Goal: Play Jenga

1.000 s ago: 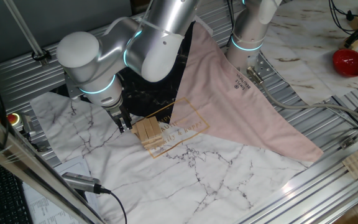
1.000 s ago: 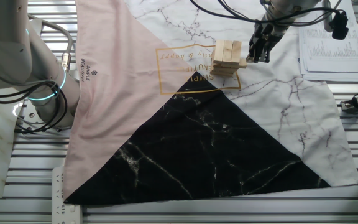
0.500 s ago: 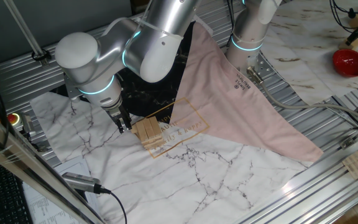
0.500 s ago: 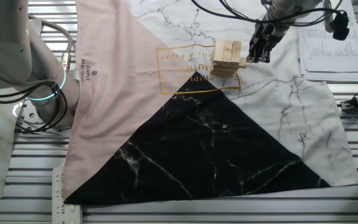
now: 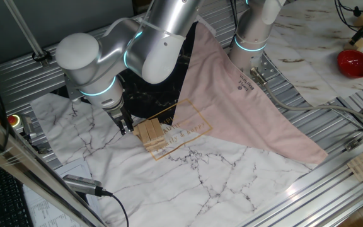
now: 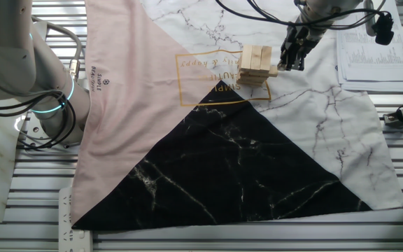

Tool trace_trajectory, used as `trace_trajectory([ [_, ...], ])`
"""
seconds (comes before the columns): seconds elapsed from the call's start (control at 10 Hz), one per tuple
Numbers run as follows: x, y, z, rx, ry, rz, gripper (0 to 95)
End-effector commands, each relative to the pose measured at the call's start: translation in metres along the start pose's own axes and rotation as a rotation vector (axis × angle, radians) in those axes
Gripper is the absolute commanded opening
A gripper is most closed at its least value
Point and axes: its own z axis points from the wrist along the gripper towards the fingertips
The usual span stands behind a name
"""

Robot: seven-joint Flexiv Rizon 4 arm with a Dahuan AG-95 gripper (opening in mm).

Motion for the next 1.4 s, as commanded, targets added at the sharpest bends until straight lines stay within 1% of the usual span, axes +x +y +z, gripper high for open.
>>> trace_trajectory([
  [0.1, 0.0001, 0.0, -0.0001, 0.0, 0.002, -0.001, 0.0],
  [0.3, 0.0001, 0.0, -0.0001, 0.0, 0.002, -0.001, 0.0],
  [0.4, 0.0, 0.0, -0.0001, 0.0, 0.003, -0.002, 19.0],
  [1.4, -0.0008, 0.0005, 0.0002, 0.0, 0.003, 0.002, 19.0],
])
